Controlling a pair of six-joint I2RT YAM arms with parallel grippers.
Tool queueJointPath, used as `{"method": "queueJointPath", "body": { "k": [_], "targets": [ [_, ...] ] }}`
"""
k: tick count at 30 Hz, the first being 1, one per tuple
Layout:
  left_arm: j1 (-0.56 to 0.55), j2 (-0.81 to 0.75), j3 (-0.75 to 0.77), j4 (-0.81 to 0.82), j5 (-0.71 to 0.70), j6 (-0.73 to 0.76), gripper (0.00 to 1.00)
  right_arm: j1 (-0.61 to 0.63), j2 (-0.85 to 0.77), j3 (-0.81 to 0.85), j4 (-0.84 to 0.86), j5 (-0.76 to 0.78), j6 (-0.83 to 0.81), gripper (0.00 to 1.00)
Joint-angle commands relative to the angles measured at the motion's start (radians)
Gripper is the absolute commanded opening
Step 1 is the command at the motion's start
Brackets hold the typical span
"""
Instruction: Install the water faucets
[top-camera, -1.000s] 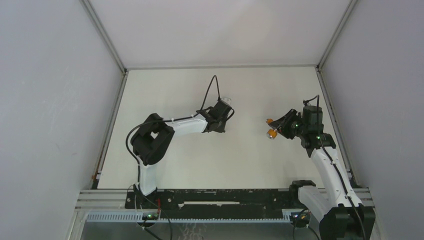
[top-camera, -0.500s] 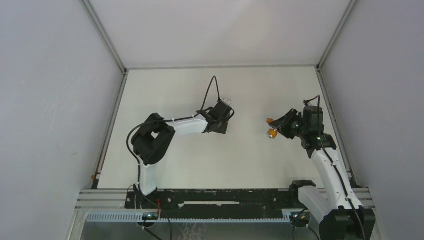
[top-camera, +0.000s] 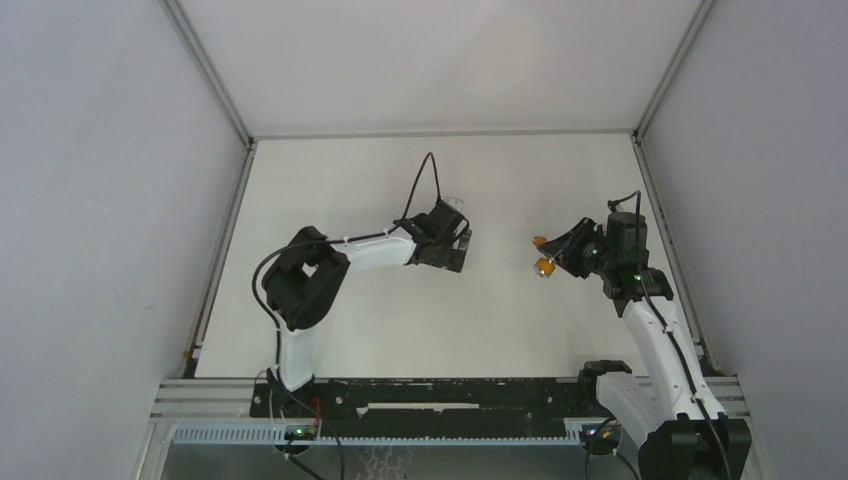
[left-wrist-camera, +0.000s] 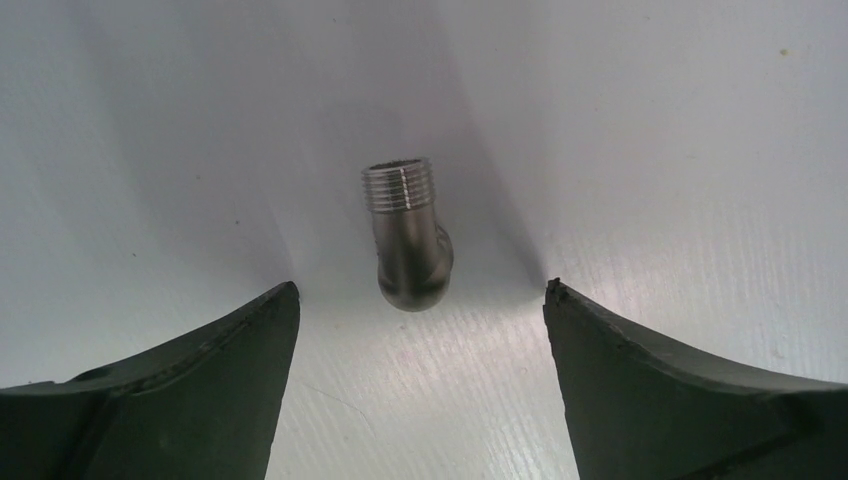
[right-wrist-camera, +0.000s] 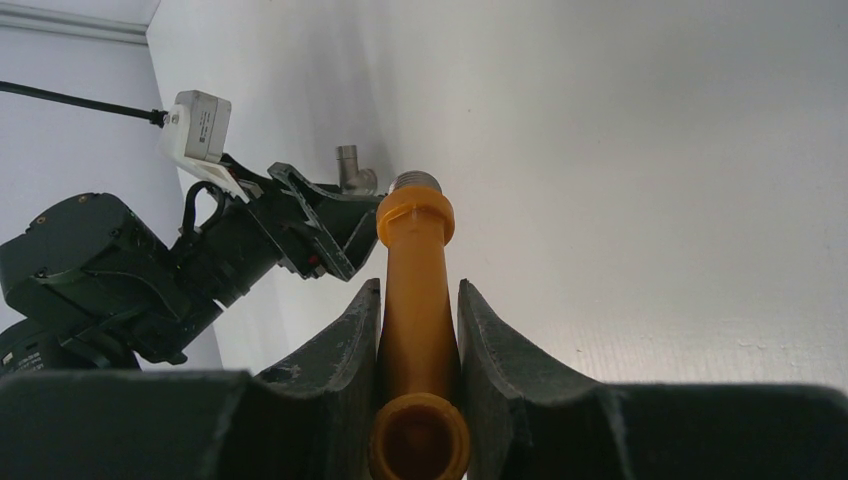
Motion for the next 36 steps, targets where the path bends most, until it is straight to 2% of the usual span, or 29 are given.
{"method": "queueJointPath", "body": {
  "k": [1,11,15,22,26,29,36],
  "targets": [
    [-0.003,-0.03,0.103,-0.094,0.05,0.006,0.97,-0.001,-0.006,0.033,0.046,-0.016,0.003,0.0],
    [0.003,0.066,0.315,-0.341,0.079,-0.021,1.0,-0.001,0.002,0.033,0.051,-0.021,0.007,0.0],
    [0.037,0.079,0.325,-0.356,0.127,-0.086,0.98,-0.002,0.002,0.033,0.053,-0.023,0.006,0.0],
    [0.054,0.099,0.33,-0.381,0.143,-0.082,0.88,-0.002,0.01,0.033,0.051,-0.022,0.002,0.0],
    [0.055,0.121,0.352,-0.389,0.123,-0.073,0.73,-0.002,0.017,0.033,0.053,-0.024,0.005,0.0],
    [0.054,0.141,0.381,-0.405,0.087,-0.067,0.66,-0.002,0.016,0.033,0.051,-0.024,0.003,0.0],
    [0.06,0.173,0.421,-0.42,0.098,-0.054,0.57,-0.001,0.016,0.033,0.046,-0.022,-0.003,0.0]
  ]
}}
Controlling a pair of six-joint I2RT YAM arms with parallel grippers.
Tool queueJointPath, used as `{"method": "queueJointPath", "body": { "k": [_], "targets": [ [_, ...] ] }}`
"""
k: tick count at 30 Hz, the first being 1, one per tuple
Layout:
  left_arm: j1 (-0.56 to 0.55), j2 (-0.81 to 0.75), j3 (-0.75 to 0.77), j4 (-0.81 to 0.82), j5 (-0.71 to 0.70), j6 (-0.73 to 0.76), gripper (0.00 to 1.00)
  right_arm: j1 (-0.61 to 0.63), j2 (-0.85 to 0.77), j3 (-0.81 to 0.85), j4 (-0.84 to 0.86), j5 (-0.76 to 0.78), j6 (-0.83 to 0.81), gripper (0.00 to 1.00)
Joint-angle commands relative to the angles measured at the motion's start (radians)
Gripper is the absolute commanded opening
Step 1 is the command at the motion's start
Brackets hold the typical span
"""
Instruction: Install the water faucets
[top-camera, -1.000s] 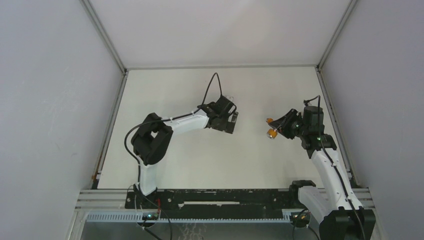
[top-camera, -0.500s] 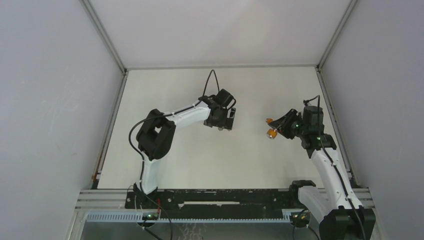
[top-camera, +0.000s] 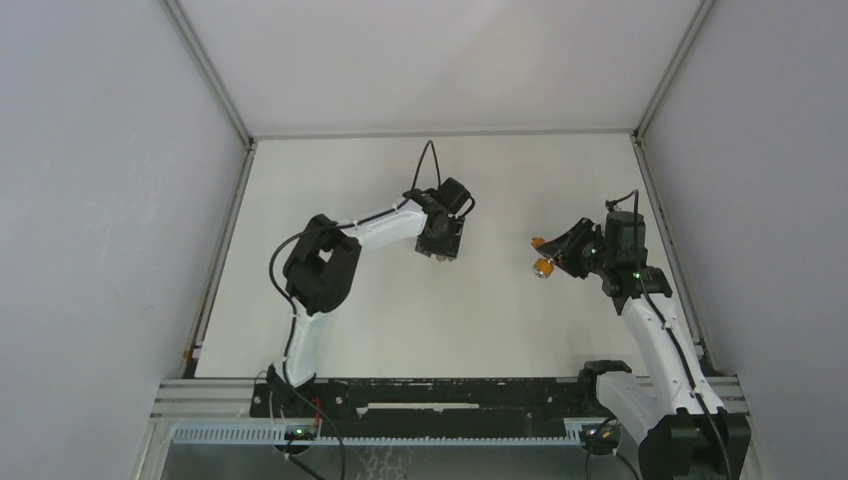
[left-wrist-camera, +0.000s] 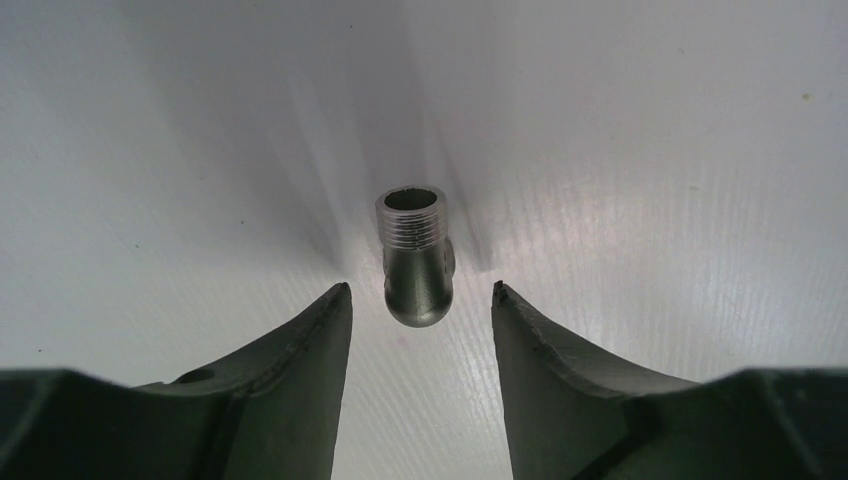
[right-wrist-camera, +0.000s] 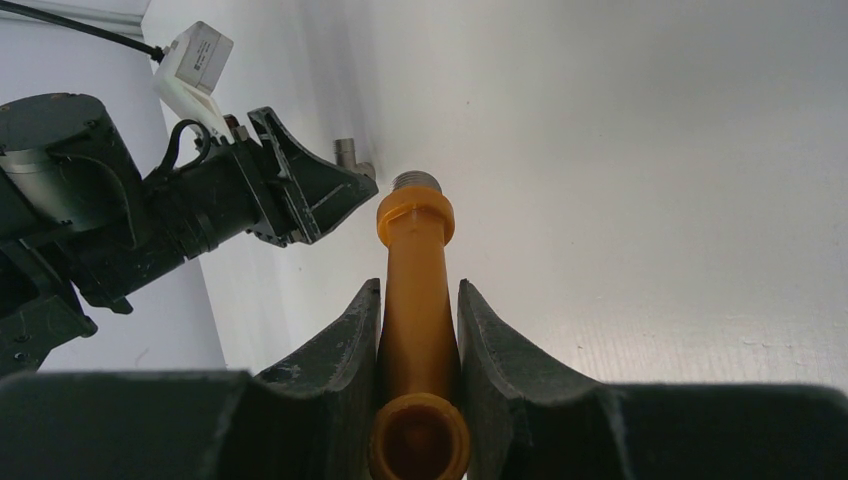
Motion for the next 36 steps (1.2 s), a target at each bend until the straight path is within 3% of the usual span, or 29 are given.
{"method": "queueJointPath", "body": {
  "k": [1,6,18,23,25,26,29,32,36],
  "targets": [
    [0.001,0.013,0.075,-0.011,-0.011,0.014,0.55,-0.001,-0.004,0.033,0.045,-0.007,-0.002,0.0],
    [0.002,0.019,0.071,-0.01,-0.012,0.014,0.43,-0.001,-0.003,0.033,0.049,-0.009,-0.001,0.0],
    [0.002,0.03,0.06,-0.01,-0.002,0.017,0.37,-0.002,-0.006,0.033,0.043,-0.011,-0.006,0.0],
    [0.002,0.027,0.061,-0.007,0.0,0.02,0.22,-0.001,-0.013,0.033,0.038,-0.007,-0.009,0.0],
    [0.003,0.022,0.063,-0.008,-0.002,0.022,0.11,-0.001,-0.013,0.033,0.04,-0.01,-0.009,0.0],
    [0.003,0.017,0.066,-0.014,-0.005,0.022,0.01,-0.002,-0.013,0.033,0.045,-0.017,-0.014,0.0],
    [0.007,-0.053,0.066,-0.025,0.005,0.028,0.0,0.002,-0.018,0.033,0.071,-0.047,-0.037,0.0],
    [0.024,-0.178,0.039,-0.009,0.089,0.038,0.0,0.053,-0.052,0.033,0.106,-0.022,-0.083,0.0],
    [0.098,-0.378,-0.061,0.098,0.394,0.006,0.0,0.244,-0.126,0.023,0.205,0.133,-0.208,0.0]
  ]
}}
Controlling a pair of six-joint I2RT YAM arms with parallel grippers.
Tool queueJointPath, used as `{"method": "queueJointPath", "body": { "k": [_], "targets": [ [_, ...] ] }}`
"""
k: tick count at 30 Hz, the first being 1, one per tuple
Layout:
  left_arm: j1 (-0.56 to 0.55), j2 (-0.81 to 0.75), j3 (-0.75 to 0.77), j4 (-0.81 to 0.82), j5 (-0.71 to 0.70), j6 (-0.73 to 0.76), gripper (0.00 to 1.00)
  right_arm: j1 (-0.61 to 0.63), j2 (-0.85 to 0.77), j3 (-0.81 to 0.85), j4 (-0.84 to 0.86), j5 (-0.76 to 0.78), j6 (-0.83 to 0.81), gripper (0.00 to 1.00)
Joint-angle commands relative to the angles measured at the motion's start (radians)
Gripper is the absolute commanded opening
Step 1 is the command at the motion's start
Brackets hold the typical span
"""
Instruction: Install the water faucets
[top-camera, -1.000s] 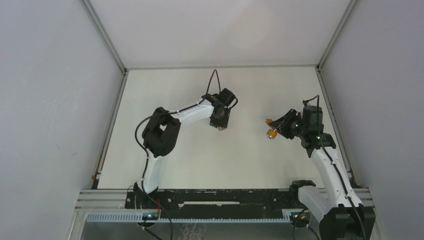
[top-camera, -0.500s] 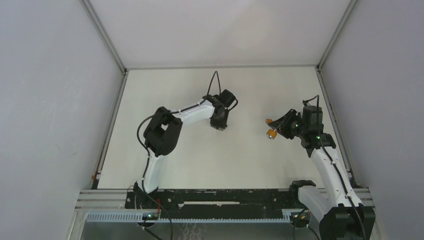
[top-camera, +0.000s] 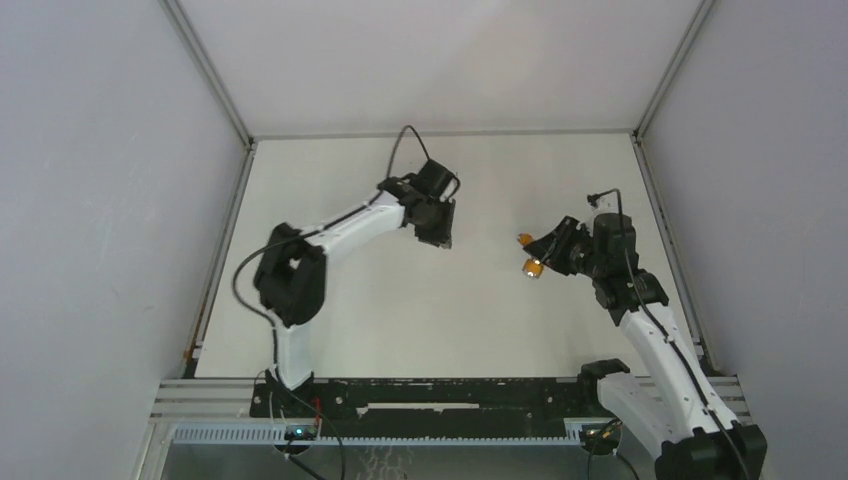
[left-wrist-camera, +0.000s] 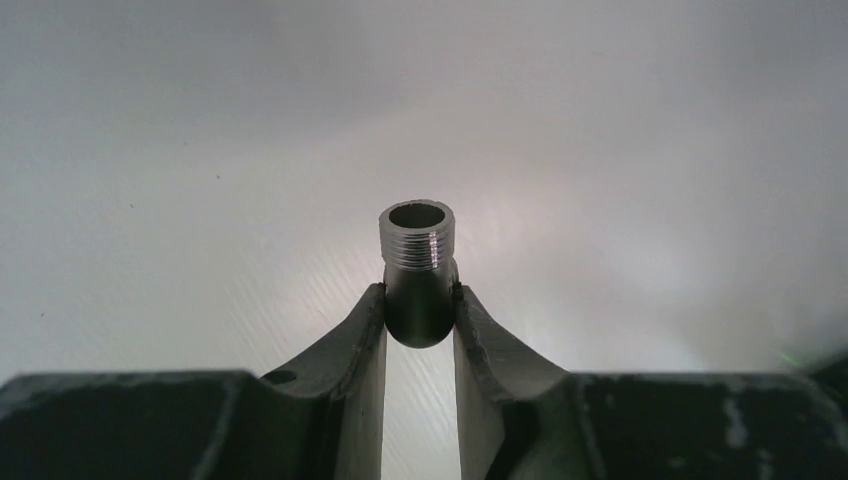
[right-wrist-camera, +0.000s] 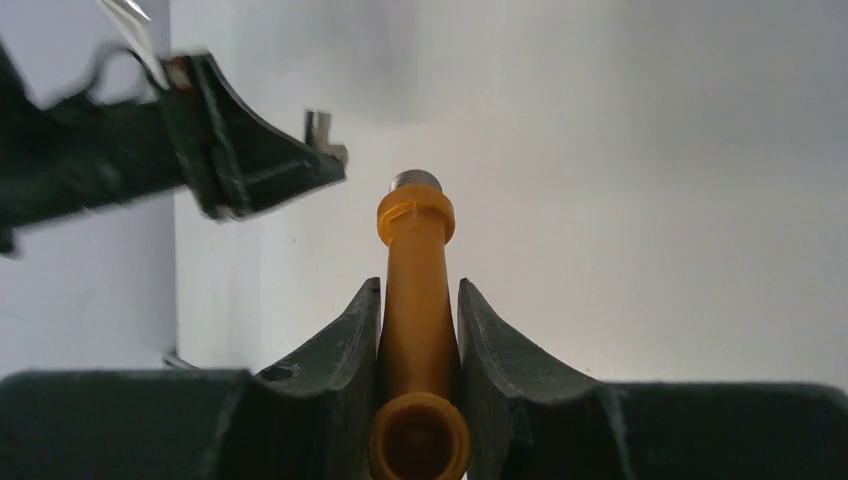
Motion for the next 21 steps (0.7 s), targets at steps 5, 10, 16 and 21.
{"method": "queueJointPath", "body": {
  "k": [5,10,16,21],
  "targets": [
    [0.173,-0.46,-0.184,0.211,0.637,-0.078,0.0,0.36,-0.174,-0.058,0.409,0.194,-0.316,0.0],
    [0.225,-0.615,-0.293,0.276,0.811,-0.167,0.0,0.431,-0.189,-0.06,0.555,0.08,-0.399,0.0],
    [0.263,-0.662,-0.39,0.376,1.082,-0.308,0.0,0.628,-0.18,-0.052,0.576,0.14,-0.693,0.0],
    [0.265,-0.696,-0.427,0.422,1.183,-0.371,0.0,0.785,-0.184,-0.058,0.599,0.308,-0.86,0.0]
  ]
}}
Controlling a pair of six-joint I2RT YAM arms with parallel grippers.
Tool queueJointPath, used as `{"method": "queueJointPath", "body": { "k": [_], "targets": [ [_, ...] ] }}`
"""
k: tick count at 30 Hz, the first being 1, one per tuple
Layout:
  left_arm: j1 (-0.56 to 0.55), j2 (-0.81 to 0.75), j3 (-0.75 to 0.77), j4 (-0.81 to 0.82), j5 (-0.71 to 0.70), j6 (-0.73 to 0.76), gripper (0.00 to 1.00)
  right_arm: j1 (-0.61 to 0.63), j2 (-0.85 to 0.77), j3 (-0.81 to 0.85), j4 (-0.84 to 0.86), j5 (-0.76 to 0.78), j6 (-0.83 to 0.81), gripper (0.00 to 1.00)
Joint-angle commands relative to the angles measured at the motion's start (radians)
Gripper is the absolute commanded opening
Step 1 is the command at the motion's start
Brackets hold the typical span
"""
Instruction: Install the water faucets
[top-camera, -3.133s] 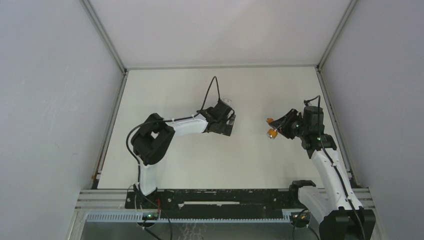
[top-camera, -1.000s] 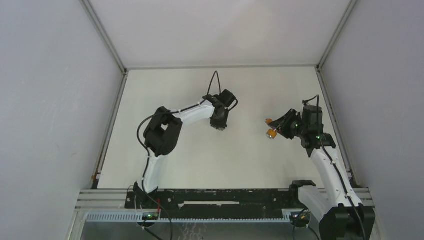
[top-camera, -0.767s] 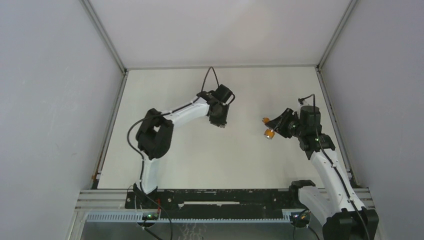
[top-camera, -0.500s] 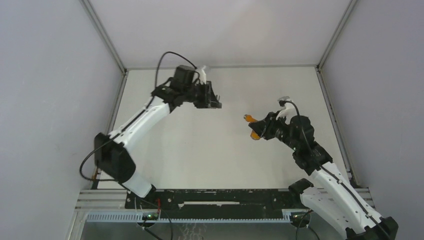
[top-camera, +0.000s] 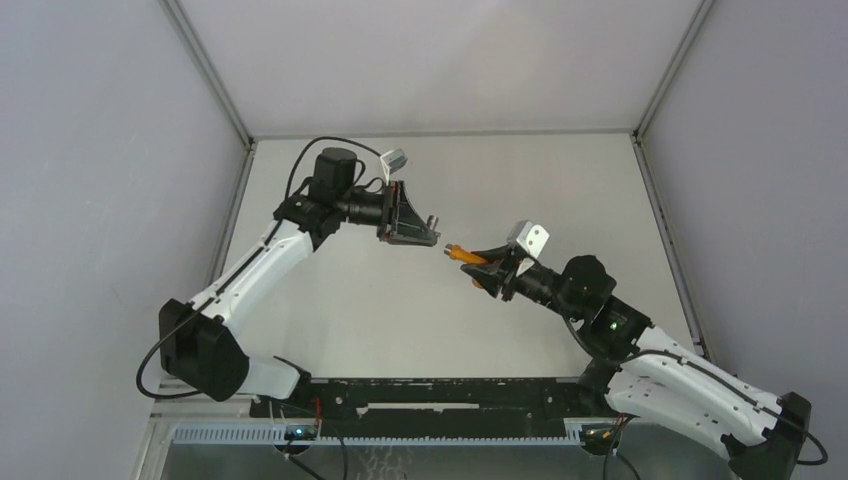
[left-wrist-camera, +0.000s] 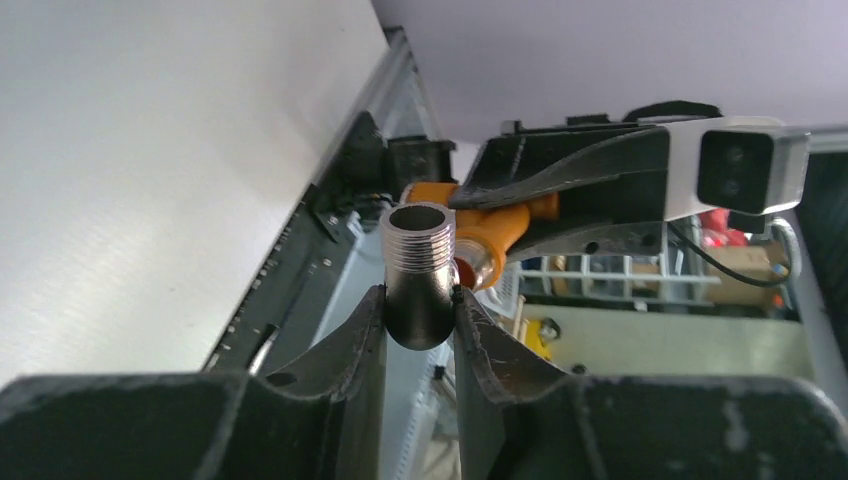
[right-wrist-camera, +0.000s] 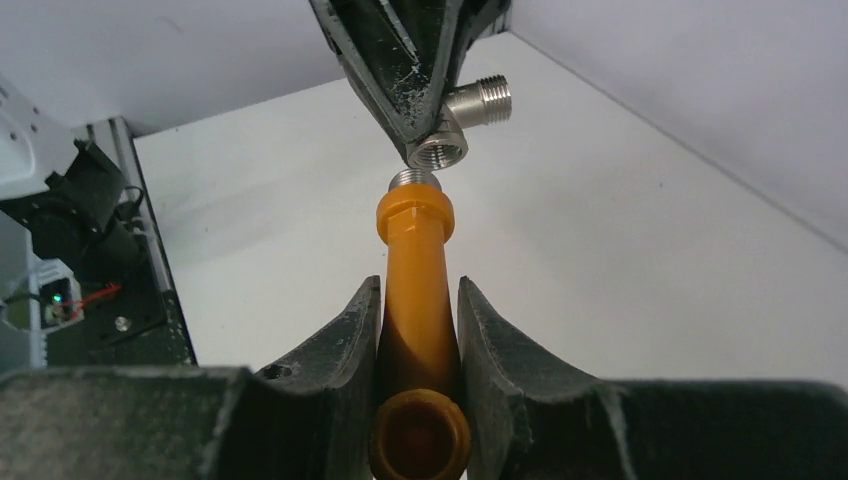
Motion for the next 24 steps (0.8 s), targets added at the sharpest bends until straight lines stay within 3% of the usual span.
{"method": "queueJointPath", "body": {
  "k": [1,11,14,18,24],
  "targets": [
    [0.006,-0.069,-0.034,0.107,0.187,-0.112,0.0,0.075,-0.016,0.019,0.09,0.101,-0.217,0.0],
    [0.037,-0.058,-0.082,0.118,0.176,-0.163,0.0,0.08,-0.031,0.018,-0.039,0.13,-0.192,0.0],
    [0.052,-0.035,-0.073,0.01,0.099,-0.101,0.0,0.079,-0.036,0.019,-0.051,0.255,-0.116,0.0],
    [0.05,0.043,-0.03,-0.238,-0.233,0.09,0.0,0.03,-0.037,0.025,-0.105,0.38,0.016,0.0],
    [-0.007,0.14,-0.023,-0.202,-0.766,0.184,0.0,-0.124,0.043,0.149,-0.299,0.339,0.275,0.0]
  ]
}}
